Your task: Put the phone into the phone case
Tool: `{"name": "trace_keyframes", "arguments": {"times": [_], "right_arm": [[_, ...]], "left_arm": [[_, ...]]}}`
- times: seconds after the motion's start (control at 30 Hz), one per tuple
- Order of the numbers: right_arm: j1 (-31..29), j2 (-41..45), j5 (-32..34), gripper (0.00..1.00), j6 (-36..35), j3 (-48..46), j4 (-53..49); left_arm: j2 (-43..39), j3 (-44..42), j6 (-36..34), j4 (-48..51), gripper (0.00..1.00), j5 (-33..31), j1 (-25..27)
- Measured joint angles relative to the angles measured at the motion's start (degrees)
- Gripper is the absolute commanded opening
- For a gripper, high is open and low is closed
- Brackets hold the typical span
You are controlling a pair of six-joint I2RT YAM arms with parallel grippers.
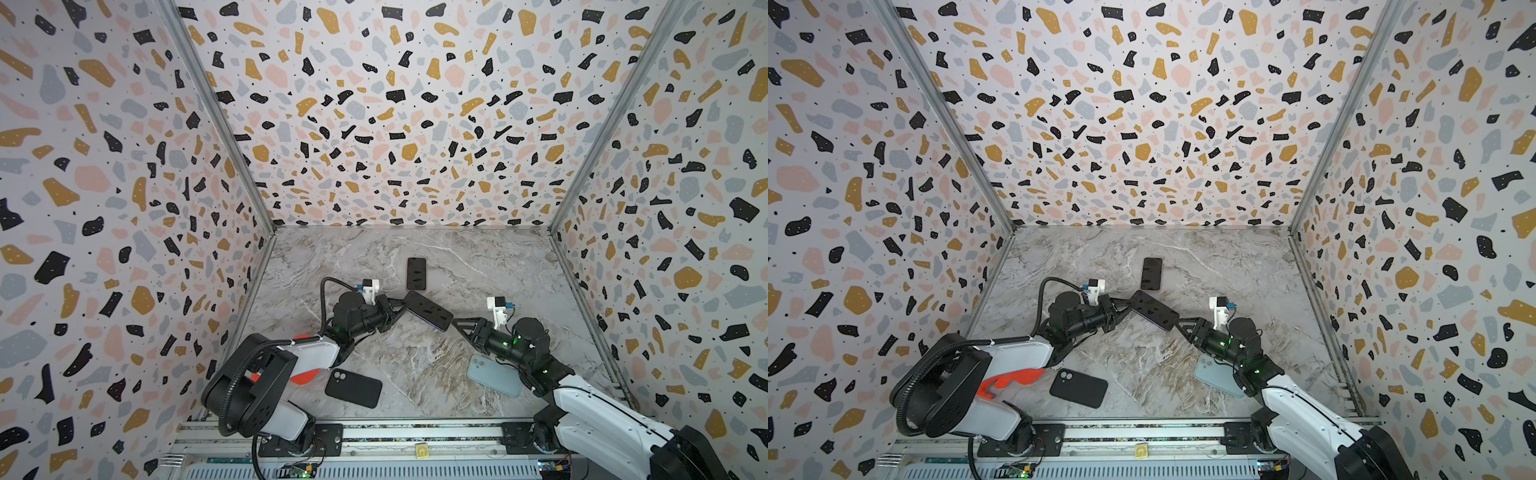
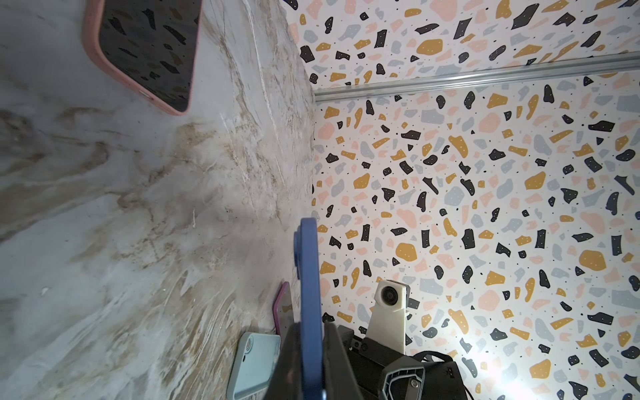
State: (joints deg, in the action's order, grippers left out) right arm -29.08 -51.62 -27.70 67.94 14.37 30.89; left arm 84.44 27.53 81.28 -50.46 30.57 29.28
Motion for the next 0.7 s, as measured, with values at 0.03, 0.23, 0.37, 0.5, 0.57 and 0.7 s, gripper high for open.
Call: {"name": "trace_keyframes", "arguments": {"times": [0.03, 0.23, 0.37, 0.5, 0.57, 0.7], "right_arm": [[0.13, -0.72, -0.35, 0.6, 0.46, 0.0, 1.01], [1.44, -5.99, -3.15, 0.59, 4.24, -0.02, 8.22], [1.88, -8.24, -4.17, 0.54, 5.73, -0.02, 11.3], [2.38, -9.6, -4.37, 0.44, 6.75, -0.02, 13.88], [2.75, -10.49, -4.46, 0.41, 7.08, -0.02, 15.56], [3.3, -12.5, -4.55, 0.33, 8.2, -0.02, 18.82]], "left_arm": [[0.0, -0.04, 0.2, -0.37, 0.0, -0.09, 0.0], [0.0, -0.07, 2.08, -3.23, 0.0, -0.94, 0.11], [0.17, -0.04, 3.32, -5.31, 0.0, -1.31, 0.46], [0.39, -0.07, 3.96, -6.27, 0.0, -1.36, 1.25], [0.55, -0.07, 4.26, -6.8, 0.0, -1.36, 1.4], [0.7, -0.31, 4.98, -7.91, 0.0, -1.38, 1.62]]}}
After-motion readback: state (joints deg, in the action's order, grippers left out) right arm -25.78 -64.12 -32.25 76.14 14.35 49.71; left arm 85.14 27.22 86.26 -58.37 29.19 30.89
